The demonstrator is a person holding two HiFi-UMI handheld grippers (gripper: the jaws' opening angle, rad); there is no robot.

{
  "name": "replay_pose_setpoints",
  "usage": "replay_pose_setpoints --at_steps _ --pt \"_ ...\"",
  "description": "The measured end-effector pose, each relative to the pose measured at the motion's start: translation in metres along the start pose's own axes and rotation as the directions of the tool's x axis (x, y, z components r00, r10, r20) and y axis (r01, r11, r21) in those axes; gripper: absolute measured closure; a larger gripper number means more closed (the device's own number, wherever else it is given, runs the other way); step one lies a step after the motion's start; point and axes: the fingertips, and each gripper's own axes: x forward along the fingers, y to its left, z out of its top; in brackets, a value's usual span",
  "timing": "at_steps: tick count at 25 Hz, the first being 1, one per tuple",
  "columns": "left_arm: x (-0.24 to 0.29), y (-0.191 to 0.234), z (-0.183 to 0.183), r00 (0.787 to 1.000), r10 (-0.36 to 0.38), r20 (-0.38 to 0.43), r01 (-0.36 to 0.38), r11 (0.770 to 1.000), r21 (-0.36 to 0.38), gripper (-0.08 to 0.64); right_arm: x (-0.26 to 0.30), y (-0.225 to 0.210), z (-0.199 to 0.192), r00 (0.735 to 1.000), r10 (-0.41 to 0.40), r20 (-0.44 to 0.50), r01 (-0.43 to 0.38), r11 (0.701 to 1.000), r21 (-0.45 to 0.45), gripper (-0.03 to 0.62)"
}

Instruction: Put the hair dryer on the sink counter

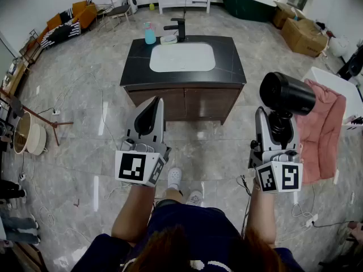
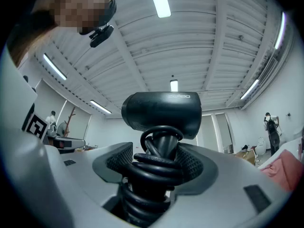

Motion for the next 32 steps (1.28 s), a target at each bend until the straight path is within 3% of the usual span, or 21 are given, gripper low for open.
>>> replay_pose_setpoints --at_steps 10,16,32 --pt "0.000 -0.001 0.002 1.000 0.000 0.002 0.000 1.000 0.004 0.541 -0.001 -0.004 -0.001 1.000 -0.004 0.003 0.004 0.999 0.042 0.296" --pt "0.028 0.021 -0.015 1.000 0.003 -0.011 -0.003 1.000 -0.005 0.541 0.030 -0.006 -0.019 1.000 -0.010 -0.011 0.010 0.999 0.044 0.296" --pt "0.219 0.162 -0.047 0.992 -0.127 0.024 0.127 0.991 -0.029 0.541 0.244 0.009 -0.063 0.996 -0.086 0.023 0.087 0.996 -0.016 0.296"
